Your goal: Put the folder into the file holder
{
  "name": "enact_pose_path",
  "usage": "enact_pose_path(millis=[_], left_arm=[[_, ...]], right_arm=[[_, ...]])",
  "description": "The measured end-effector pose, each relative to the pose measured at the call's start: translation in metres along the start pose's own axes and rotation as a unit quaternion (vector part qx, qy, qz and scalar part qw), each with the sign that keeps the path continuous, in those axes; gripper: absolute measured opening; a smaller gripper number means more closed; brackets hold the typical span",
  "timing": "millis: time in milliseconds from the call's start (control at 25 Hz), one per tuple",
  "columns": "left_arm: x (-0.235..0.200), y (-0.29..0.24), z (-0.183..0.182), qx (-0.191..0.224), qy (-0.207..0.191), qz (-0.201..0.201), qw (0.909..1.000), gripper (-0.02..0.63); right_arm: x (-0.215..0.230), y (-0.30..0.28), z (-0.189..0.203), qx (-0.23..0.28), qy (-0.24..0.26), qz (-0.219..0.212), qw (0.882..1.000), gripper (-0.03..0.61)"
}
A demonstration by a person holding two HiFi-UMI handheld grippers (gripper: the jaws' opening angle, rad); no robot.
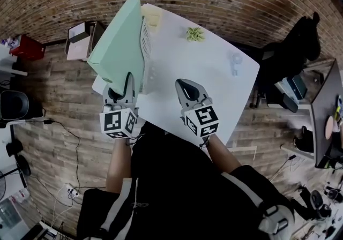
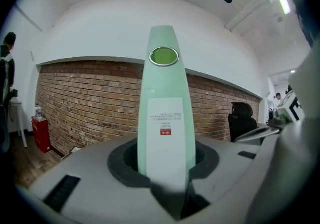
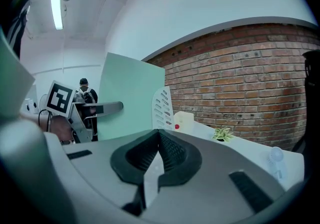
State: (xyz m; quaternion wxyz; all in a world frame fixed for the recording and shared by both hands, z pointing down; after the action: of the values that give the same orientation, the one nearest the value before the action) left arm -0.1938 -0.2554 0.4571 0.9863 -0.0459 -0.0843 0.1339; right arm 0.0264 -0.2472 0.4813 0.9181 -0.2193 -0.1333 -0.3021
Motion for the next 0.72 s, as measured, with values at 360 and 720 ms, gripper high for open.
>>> enact_pose_path(millis=[360,720], left_arm=[[-0.006,-0.003,-0.004,-0.068,-0.005,0.041,0.9968,0.176],[-0.004,-0.015,-0.028,-0.214,-0.016,0.11,0.9706,0.221]], right_arm=[[-0.006,-0.012,0.0,-0.012,0.0,-0.016,1.0,0.009],[-0.009,-0.024,0.004,-0.033,-0.008,-0.033,0.999,0.009]])
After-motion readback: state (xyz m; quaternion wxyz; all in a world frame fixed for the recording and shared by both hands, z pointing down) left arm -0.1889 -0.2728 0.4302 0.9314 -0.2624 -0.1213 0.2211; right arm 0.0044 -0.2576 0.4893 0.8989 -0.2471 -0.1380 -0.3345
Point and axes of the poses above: the fingertips, and each gripper's own axes: y backward along the fingers, x to its right, z out of its underside, the point moved 6 cm from there along y, backward along the fingers, and after that the axes turned 14 degrees about -y, right-handed, at the moved point
